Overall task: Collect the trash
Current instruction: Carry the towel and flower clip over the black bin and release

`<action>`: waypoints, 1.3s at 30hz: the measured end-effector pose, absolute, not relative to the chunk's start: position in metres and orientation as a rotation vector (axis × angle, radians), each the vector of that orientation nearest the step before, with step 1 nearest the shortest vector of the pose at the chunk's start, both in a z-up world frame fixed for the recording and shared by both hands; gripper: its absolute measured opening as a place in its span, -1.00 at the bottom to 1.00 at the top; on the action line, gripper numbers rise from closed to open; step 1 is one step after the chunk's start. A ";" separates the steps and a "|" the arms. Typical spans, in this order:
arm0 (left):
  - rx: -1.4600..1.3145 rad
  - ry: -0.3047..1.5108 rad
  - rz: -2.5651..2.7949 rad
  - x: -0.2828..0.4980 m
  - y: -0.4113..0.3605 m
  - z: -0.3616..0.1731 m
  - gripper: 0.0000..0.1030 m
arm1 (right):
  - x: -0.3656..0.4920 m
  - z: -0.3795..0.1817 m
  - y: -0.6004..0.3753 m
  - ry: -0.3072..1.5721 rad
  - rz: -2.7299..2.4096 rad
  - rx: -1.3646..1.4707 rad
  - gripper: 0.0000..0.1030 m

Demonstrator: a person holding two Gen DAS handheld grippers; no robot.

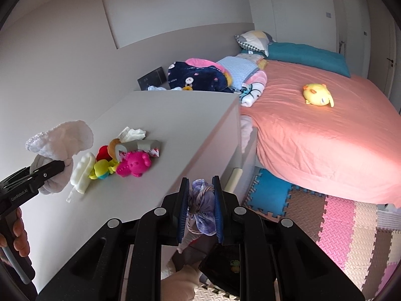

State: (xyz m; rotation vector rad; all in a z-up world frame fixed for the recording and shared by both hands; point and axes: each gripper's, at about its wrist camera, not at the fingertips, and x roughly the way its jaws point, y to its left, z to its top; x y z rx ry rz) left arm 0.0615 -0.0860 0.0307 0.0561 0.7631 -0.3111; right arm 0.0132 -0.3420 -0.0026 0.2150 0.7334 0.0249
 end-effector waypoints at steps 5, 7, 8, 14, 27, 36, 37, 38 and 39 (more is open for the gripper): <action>0.076 0.772 -0.346 0.054 -0.110 0.026 -0.05 | 0.000 0.000 -0.356 0.729 0.006 0.218 -0.61; 0.092 0.772 -0.358 0.050 -0.121 0.025 -0.04 | -0.007 0.001 -0.362 0.726 -0.004 0.218 -0.61; 0.096 0.773 -0.367 0.050 -0.128 0.024 -0.04 | -0.009 0.001 -0.366 0.725 -0.011 0.217 -0.61; 0.120 0.772 -0.426 0.039 -0.161 0.023 -0.03 | -0.023 0.004 -0.383 0.719 -0.044 0.221 -0.61; 0.192 0.795 -0.520 0.023 -0.218 0.010 -0.02 | -0.046 -0.002 -0.420 0.723 -0.123 0.238 -0.61; 0.231 0.817 -0.568 0.016 -0.254 -0.003 -0.01 | -0.059 -0.010 -0.441 0.736 -0.187 0.258 -0.61; 0.234 0.820 -0.574 0.017 -0.255 -0.004 -0.01 | -0.060 -0.011 -0.444 0.738 -0.194 0.259 -0.61; 0.236 0.823 -0.579 0.016 -0.258 -0.006 -0.01 | -0.062 -0.012 -0.445 0.741 -0.200 0.259 -0.61; 0.238 0.827 -0.585 0.016 -0.261 -0.007 -0.01 | -0.062 -0.013 -0.447 0.743 -0.206 0.261 -0.61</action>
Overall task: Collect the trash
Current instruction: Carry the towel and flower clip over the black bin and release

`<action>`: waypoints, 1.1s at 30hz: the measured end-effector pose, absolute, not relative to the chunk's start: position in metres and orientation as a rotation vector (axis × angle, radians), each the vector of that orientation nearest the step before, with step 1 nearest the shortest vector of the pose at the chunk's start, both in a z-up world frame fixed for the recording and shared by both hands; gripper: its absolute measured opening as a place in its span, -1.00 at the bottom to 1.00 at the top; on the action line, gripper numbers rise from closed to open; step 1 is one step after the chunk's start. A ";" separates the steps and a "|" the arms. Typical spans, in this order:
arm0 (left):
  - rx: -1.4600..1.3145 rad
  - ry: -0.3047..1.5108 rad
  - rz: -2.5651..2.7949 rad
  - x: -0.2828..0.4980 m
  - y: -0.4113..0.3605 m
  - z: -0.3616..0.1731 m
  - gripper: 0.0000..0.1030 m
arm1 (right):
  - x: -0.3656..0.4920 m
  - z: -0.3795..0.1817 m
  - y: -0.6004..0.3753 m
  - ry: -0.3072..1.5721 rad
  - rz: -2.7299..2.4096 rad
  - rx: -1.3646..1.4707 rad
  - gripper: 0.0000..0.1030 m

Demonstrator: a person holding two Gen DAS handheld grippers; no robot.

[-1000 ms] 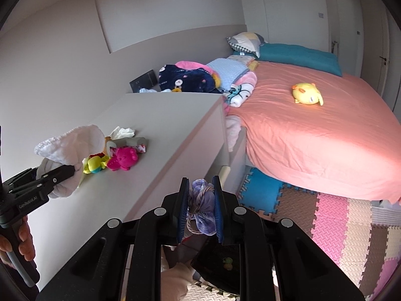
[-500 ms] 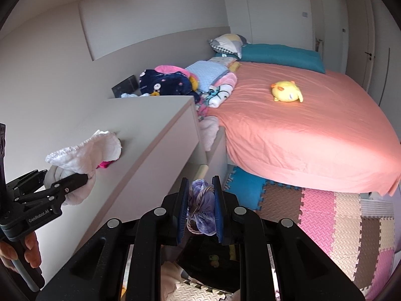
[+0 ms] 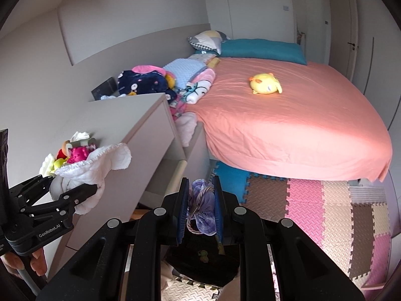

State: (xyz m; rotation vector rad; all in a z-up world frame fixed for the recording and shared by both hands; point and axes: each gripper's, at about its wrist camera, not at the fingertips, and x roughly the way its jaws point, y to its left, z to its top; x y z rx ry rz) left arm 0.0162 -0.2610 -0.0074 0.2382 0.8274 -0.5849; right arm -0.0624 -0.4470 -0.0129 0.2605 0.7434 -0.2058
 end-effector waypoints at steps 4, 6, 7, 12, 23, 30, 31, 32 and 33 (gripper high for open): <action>0.256 0.837 -0.602 0.014 -0.272 -0.013 -0.01 | -0.066 -0.017 -0.454 0.755 -0.228 0.266 -0.61; 0.266 0.843 -0.608 0.014 -0.278 -0.015 0.00 | -0.067 -0.020 -0.456 0.761 -0.237 0.268 -0.61; 0.274 0.845 -0.610 0.013 -0.281 -0.017 0.00 | -0.066 -0.020 -0.457 0.764 -0.240 0.270 -0.61; 0.307 0.866 -0.624 0.011 -0.295 -0.027 0.01 | -0.066 -0.024 -0.462 0.775 -0.251 0.277 -0.61; 0.345 0.905 -0.632 0.011 -0.307 -0.044 0.01 | -0.056 -0.039 -0.468 0.808 -0.247 0.296 -0.61; 0.350 0.926 -0.612 0.018 -0.308 -0.048 0.19 | -0.049 -0.041 -0.469 0.823 -0.224 0.302 -0.45; 0.352 0.924 -0.599 0.019 -0.307 -0.047 0.45 | -0.049 -0.040 -0.469 0.820 -0.224 0.306 -0.32; 0.356 0.909 -0.577 0.019 -0.305 -0.045 0.72 | -0.048 -0.039 -0.469 0.815 -0.229 0.304 -0.13; 0.361 0.894 -0.563 0.019 -0.304 -0.043 0.82 | -0.048 -0.037 -0.469 0.806 -0.238 0.298 0.05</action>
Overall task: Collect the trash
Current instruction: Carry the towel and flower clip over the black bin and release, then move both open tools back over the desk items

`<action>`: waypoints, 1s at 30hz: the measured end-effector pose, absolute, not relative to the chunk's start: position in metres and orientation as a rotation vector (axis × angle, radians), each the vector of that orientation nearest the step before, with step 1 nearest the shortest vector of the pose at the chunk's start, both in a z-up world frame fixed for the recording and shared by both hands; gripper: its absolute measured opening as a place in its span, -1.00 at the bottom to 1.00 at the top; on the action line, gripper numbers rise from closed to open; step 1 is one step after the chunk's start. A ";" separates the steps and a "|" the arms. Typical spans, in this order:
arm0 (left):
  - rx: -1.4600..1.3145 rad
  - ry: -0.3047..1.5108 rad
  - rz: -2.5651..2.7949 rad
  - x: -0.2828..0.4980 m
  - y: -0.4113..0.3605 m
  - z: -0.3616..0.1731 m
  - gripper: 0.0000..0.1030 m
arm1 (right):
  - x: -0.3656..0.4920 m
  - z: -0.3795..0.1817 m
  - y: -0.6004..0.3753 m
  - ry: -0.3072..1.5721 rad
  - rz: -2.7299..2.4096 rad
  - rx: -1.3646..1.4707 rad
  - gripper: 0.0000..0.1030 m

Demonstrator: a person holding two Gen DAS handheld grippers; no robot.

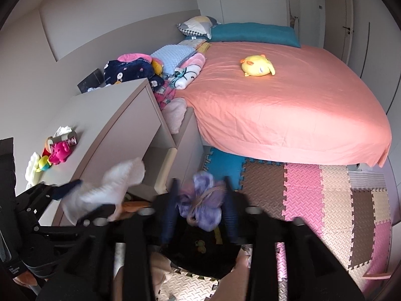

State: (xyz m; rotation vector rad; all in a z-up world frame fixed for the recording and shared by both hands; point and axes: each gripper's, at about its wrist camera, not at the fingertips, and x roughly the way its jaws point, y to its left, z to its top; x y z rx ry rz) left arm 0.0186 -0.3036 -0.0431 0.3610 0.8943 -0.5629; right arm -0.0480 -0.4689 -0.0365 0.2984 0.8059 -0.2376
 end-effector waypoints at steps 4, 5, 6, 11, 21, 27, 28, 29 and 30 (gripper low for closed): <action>0.382 0.858 -0.510 0.019 -0.297 -0.035 0.88 | -0.049 -0.028 -0.466 0.769 -0.255 0.284 0.49; 0.380 0.858 -0.499 0.020 -0.296 -0.034 0.88 | -0.049 -0.027 -0.465 0.765 -0.255 0.281 0.57; 0.379 0.858 -0.493 0.021 -0.294 -0.034 0.88 | -0.049 -0.025 -0.465 0.758 -0.257 0.279 0.62; 0.361 0.859 -0.481 0.021 -0.287 -0.031 0.88 | -0.049 -0.021 -0.462 0.752 -0.260 0.269 0.65; 0.357 0.853 -0.472 0.020 -0.282 -0.027 0.88 | -0.050 -0.018 -0.455 0.748 -0.253 0.253 0.65; 0.349 0.858 -0.468 0.020 -0.278 -0.028 0.88 | -0.050 -0.018 -0.450 0.750 -0.248 0.251 0.65; 0.346 0.860 -0.467 0.020 -0.277 -0.028 0.88 | -0.049 -0.018 -0.449 0.750 -0.246 0.250 0.65; 0.343 0.862 -0.466 0.020 -0.276 -0.028 0.88 | -0.048 -0.018 -0.448 0.750 -0.243 0.249 0.65; 0.340 0.866 -0.464 0.020 -0.275 -0.028 0.88 | -0.047 -0.017 -0.447 0.749 -0.237 0.249 0.65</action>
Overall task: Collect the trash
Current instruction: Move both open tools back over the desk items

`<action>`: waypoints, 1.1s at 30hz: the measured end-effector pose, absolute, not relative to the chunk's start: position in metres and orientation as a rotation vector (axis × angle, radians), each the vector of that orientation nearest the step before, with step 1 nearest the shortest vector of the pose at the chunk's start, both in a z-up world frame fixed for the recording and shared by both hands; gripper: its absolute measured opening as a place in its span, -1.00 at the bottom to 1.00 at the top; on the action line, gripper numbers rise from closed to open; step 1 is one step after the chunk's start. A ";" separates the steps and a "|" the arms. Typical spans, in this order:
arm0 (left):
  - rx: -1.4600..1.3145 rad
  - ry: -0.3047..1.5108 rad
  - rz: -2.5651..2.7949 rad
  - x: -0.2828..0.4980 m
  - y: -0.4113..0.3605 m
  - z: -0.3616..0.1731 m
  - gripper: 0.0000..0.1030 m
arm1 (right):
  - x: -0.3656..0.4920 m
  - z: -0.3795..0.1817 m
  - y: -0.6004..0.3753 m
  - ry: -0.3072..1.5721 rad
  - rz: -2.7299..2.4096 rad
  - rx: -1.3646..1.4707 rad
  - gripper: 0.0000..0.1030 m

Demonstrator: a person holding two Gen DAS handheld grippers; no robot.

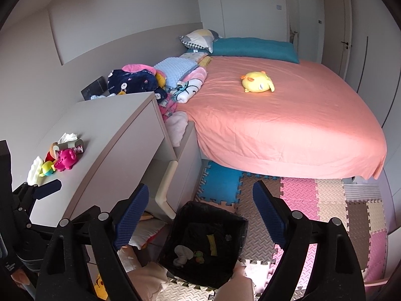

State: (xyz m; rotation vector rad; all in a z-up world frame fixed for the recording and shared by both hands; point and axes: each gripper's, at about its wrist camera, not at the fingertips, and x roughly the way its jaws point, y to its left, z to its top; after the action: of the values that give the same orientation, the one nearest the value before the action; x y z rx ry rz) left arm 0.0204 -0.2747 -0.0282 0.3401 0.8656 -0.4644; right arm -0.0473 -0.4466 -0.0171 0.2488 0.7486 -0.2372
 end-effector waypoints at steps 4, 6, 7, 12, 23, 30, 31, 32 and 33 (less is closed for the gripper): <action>0.353 0.861 -0.450 0.020 -0.268 -0.026 0.88 | -0.044 -0.017 -0.438 0.747 -0.215 0.250 0.65; 0.351 0.858 -0.440 0.020 -0.262 -0.025 0.88 | -0.041 -0.018 -0.432 0.750 -0.205 0.244 0.65; 0.347 0.857 -0.433 0.021 -0.259 -0.024 0.88 | -0.039 -0.018 -0.429 0.752 -0.198 0.239 0.65; 0.323 0.861 -0.398 0.028 -0.239 -0.021 0.88 | -0.030 -0.017 -0.412 0.755 -0.169 0.218 0.65; 0.276 0.875 -0.303 0.044 -0.188 -0.016 0.88 | 0.002 -0.019 -0.371 0.780 -0.088 0.181 0.65; 0.248 0.888 -0.195 0.054 -0.158 -0.014 0.88 | 0.023 -0.022 -0.349 0.785 -0.038 0.166 0.65; 0.245 0.893 -0.157 0.055 -0.154 -0.014 0.88 | 0.025 -0.022 -0.346 0.784 -0.031 0.166 0.65; 0.242 0.894 -0.143 0.055 -0.150 -0.015 0.88 | 0.027 -0.022 -0.343 0.784 -0.022 0.165 0.65; 0.238 0.896 -0.133 0.057 -0.144 -0.015 0.88 | 0.030 -0.023 -0.340 0.785 -0.013 0.165 0.65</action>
State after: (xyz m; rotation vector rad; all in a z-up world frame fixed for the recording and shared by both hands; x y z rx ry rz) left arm 0.0566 -0.1443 -0.0146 0.2381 0.8960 -0.1334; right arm 0.0299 -0.3400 -0.0231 0.1646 0.7849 -0.0129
